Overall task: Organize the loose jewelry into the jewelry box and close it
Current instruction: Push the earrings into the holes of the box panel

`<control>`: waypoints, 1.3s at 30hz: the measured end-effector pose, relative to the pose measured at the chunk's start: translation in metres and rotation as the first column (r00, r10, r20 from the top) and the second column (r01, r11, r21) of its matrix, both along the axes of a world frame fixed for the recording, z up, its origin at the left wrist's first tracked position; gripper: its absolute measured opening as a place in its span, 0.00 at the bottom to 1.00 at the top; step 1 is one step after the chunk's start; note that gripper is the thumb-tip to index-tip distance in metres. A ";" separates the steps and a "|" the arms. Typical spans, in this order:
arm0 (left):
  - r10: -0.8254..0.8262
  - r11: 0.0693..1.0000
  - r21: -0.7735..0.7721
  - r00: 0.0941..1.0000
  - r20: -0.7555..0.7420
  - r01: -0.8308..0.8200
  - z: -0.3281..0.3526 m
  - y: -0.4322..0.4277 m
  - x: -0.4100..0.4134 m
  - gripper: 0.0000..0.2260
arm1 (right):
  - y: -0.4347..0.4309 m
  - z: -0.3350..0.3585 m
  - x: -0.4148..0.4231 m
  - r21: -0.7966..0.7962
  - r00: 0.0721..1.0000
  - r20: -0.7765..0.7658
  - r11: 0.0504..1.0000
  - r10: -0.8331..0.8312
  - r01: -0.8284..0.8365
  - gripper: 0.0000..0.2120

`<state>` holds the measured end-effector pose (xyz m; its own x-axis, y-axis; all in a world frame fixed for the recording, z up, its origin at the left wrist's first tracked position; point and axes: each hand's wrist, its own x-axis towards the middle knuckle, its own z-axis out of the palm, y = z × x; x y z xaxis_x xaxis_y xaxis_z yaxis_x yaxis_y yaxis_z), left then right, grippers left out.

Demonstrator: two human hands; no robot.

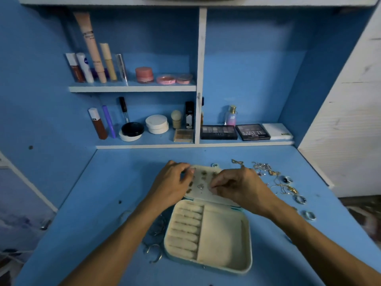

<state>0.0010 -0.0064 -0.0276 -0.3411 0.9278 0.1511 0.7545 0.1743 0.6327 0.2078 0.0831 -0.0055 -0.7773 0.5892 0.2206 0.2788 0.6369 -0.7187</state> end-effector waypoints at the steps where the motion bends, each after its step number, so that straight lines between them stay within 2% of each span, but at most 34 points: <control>1: 0.022 1.000 -0.004 1.000 0.010 -0.022 -0.001 0.003 0.001 0.14 | 0.000 -0.002 0.000 -0.003 1.000 0.004 1.000 0.003 -0.003 0.06; 4: 0.068 0.997 -0.028 0.997 0.040 -0.067 -0.001 0.006 -0.002 0.17 | -0.001 -0.007 -0.004 -0.009 1.000 0.014 1.000 0.008 -0.008 0.07; 7: 0.039 0.999 -0.032 0.997 0.073 -0.036 0.000 0.009 -0.004 0.14 | -0.001 -0.010 -0.008 -0.019 1.000 0.020 1.000 0.003 -0.002 0.07; 16: 0.047 0.996 0.059 0.969 0.243 -0.063 -0.004 0.011 -0.012 0.10 | 0.002 -0.014 -0.019 0.173 0.999 0.036 0.985 0.012 -0.018 0.05; 25: 0.019 0.992 0.114 0.945 0.326 -0.059 -0.002 0.008 -0.012 0.10 | 0.004 -0.012 -0.023 0.376 0.994 0.105 0.925 0.011 -0.050 0.06; 30: 0.006 0.987 0.144 0.895 0.445 -0.078 -0.005 0.008 -0.013 0.09 | 0.004 -0.012 -0.023 0.372 0.993 0.118 0.926 0.024 -0.067 0.05; 35: 0.005 0.985 0.147 0.875 0.485 -0.088 -0.008 0.007 -0.014 0.09 | -0.003 -0.007 -0.021 0.465 0.981 0.193 0.882 -0.021 -0.073 0.06; 39: -0.002 0.984 0.156 0.869 0.494 -0.086 -0.011 0.005 -0.013 0.09 | -0.004 -0.004 -0.023 0.446 0.970 0.237 0.892 -0.048 -0.065 0.05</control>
